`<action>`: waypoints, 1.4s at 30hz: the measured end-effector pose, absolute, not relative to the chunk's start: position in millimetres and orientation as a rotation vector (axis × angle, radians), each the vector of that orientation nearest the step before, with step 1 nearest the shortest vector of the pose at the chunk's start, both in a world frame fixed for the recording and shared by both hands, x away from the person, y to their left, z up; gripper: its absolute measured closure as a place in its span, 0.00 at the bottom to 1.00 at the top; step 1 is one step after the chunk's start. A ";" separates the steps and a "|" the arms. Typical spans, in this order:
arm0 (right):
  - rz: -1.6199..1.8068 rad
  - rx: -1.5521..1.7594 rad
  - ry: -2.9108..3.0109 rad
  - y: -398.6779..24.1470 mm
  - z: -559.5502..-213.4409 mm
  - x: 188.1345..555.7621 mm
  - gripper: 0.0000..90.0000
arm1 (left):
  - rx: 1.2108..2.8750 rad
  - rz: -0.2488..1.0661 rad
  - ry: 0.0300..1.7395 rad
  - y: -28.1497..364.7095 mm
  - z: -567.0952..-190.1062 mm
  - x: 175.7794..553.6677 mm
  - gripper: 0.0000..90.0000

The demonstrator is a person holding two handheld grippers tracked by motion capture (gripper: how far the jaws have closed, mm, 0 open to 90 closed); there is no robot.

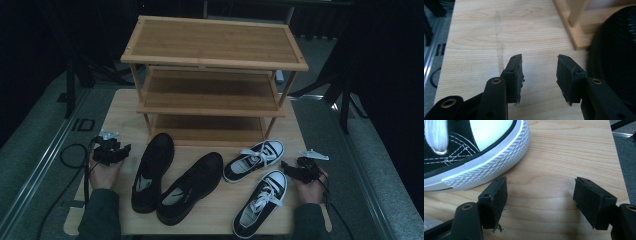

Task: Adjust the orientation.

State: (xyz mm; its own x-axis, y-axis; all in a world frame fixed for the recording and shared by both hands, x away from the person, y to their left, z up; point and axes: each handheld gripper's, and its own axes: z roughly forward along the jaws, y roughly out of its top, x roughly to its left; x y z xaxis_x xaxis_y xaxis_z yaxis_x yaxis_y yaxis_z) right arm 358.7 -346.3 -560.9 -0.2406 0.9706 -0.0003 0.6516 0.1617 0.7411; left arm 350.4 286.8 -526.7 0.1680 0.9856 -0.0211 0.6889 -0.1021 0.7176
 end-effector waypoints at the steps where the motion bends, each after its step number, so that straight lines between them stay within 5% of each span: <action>1: 0.869 1.534 1.961 -346.3 -560.9 358.7 0.31 | 1.873 0.629 1.559 286.0 -523.9 347.2 0.64; 8: 0.869 1.533 1.961 -346.2 -560.9 358.6 0.31 | 1.927 0.635 1.498 284.9 -509.3 333.1 0.70; 24: 0.869 1.533 1.961 -346.3 -560.9 358.7 0.31 | 1.946 0.632 1.413 275.5 -471.6 310.2 0.63; 42: 0.868 1.532 1.962 -346.3 -560.9 358.7 0.31 | 1.983 0.552 1.319 257.7 -431.6 284.5 0.69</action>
